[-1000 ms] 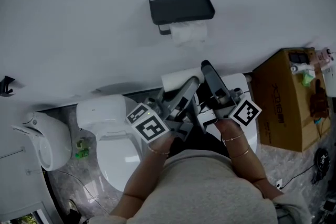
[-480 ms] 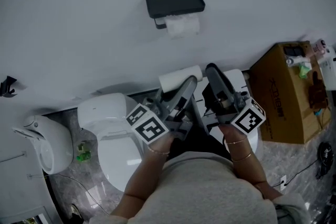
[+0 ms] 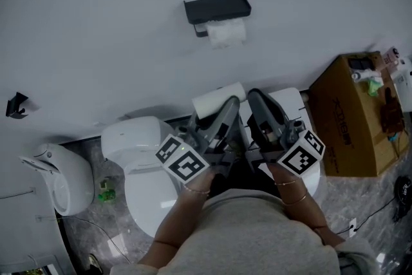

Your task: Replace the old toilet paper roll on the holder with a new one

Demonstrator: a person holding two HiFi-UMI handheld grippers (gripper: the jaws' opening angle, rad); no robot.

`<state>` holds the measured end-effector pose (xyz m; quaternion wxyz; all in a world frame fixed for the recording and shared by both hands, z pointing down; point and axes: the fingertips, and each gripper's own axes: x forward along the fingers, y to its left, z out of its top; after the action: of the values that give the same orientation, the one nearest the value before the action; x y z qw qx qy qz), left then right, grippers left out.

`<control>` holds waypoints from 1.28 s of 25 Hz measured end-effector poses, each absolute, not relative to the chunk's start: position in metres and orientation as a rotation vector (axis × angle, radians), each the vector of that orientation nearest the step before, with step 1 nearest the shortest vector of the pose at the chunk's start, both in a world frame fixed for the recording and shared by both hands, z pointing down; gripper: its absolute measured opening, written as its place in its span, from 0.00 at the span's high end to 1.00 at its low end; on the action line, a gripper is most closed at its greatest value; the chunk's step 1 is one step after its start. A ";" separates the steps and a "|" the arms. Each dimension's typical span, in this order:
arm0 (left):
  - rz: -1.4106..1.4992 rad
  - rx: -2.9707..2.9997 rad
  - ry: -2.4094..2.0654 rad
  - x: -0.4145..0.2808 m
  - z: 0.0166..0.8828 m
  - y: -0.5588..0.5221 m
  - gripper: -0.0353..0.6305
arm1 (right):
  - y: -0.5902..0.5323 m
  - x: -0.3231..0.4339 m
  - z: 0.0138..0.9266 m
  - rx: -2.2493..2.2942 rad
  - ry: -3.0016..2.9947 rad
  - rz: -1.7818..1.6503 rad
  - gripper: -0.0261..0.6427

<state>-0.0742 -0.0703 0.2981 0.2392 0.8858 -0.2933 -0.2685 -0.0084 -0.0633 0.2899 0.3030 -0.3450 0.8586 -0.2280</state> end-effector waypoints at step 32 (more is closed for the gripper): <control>-0.696 2.489 -0.865 -0.087 0.300 -0.031 0.63 | -0.023 -0.025 0.294 -0.914 2.362 -0.579 0.96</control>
<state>-0.0871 -0.0312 0.3005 0.2065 0.8935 -0.3106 -0.2500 -0.0248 -0.0229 0.2937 0.2683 -0.3389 0.8759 -0.2145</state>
